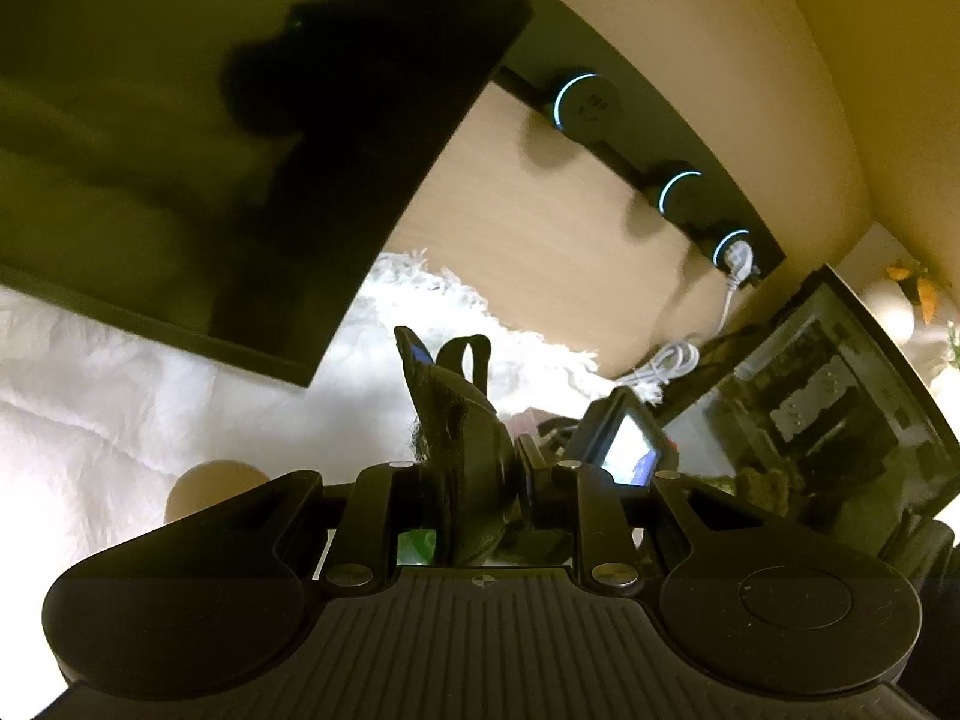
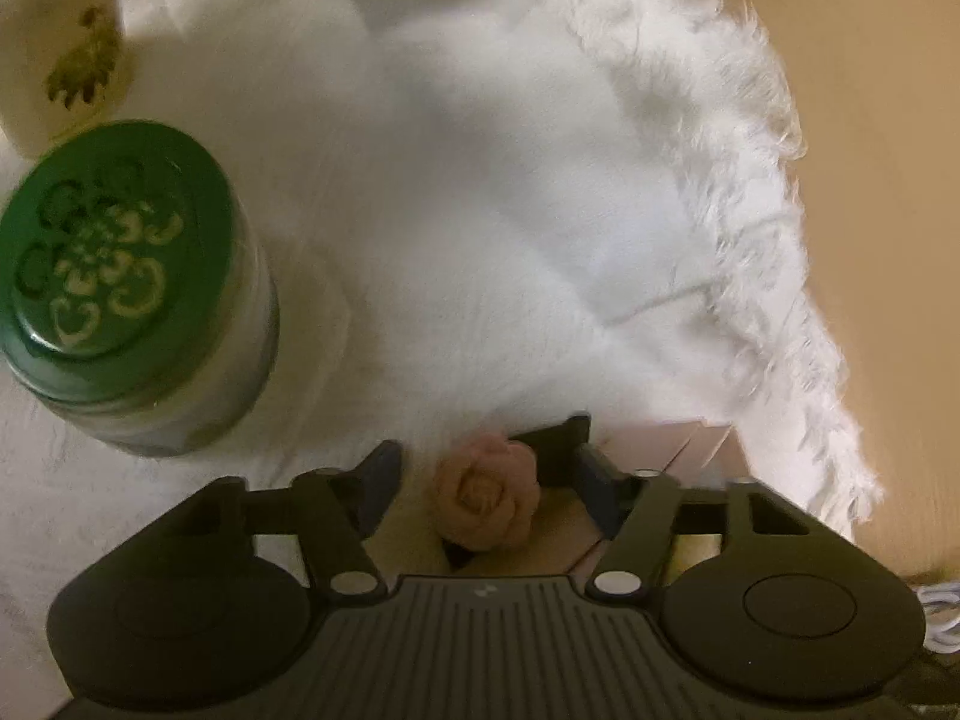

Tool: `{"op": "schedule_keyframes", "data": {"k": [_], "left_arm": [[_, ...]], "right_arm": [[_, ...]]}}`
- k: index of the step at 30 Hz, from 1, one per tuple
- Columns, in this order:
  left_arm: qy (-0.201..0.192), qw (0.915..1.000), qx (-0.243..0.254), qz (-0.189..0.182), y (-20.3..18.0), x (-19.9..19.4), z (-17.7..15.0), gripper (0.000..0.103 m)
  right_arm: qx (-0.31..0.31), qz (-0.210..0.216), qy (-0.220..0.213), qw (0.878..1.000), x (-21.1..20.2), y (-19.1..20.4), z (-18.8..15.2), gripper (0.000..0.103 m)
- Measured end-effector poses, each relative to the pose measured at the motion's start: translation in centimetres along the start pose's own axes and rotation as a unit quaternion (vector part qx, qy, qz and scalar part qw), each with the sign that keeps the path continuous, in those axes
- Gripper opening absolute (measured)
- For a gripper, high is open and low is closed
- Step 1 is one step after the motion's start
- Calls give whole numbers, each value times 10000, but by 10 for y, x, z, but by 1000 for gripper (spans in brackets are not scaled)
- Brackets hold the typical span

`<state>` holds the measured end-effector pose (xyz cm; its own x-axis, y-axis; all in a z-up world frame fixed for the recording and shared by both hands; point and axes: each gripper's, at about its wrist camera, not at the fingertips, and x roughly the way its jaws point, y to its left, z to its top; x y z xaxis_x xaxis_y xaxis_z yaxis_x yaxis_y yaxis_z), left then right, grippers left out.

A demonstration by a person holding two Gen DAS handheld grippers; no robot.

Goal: Organize soft objects
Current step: 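Grasp the pink felt rose with the right gripper while the left gripper holds the knee pad, then carry the knee pad and the rose over the pink box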

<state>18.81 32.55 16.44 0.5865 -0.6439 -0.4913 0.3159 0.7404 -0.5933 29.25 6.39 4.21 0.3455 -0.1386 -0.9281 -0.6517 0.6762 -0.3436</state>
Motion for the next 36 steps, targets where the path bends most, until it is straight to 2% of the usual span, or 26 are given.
{"op": "schedule_keyframes", "data": {"k": [2, 4, 8, 12, 17, 22, 26, 27, 30, 31, 32, 36], "left_arm": [[21, 10000, -27, 26, 2, 0, -1, 24], [33, 10000, -60, 47, 4, 1, -2, 24], [42, 9999, -95, 6, 4, 6, -1, 24], [98, 9999, -81, -65, 1, 13, 0, 24], [152, 9998, -96, -85, -5, 18, -1, 24], [185, 9997, -88, -141, -14, 19, -3, 24], [272, 9995, -1, -175, -24, 26, 1, 24], [294, 9993, 25, -237, -27, 29, 2, 24], [361, 9978, 101, -554, -42, 40, 6, 24], [381, 9970, 129, -658, -49, 44, 6, 24], [404, 9960, 189, -780, -59, 49, 6, 24], [425, 9922, 319, -1126, -98, 65, 3, 24]], "right_arm": [[129, 29, 155, 9998, 5, -5, -2, 32], [257, -15, 50, 9997, 4, -10, -7, 31], [821, 225, -286, 9960, -12, -24, -14, 27], [1062, 325, -626, 9918, -31, -30, -19, 27], [1456, 602, -1093, 9814, -58, -39, -14, 27], [2060, 1055, -1457, 9619, -108, -53, -18, 27], [2670, 1181, -1695, 9413, -152, -70, -40, 27], [2884, 1221, -1738, 9337, -163, -76, -48, 27], [3581, 1437, -1994, 9007, -200, -94, -81, 27], [3770, 1414, -2118, 8905, -214, -99, -95, 27], [3864, 1223, -2205, 8872, -229, -102, -106, 27], [3731, -197, -2256, 8997, -274, -97, -145, 28]]}}
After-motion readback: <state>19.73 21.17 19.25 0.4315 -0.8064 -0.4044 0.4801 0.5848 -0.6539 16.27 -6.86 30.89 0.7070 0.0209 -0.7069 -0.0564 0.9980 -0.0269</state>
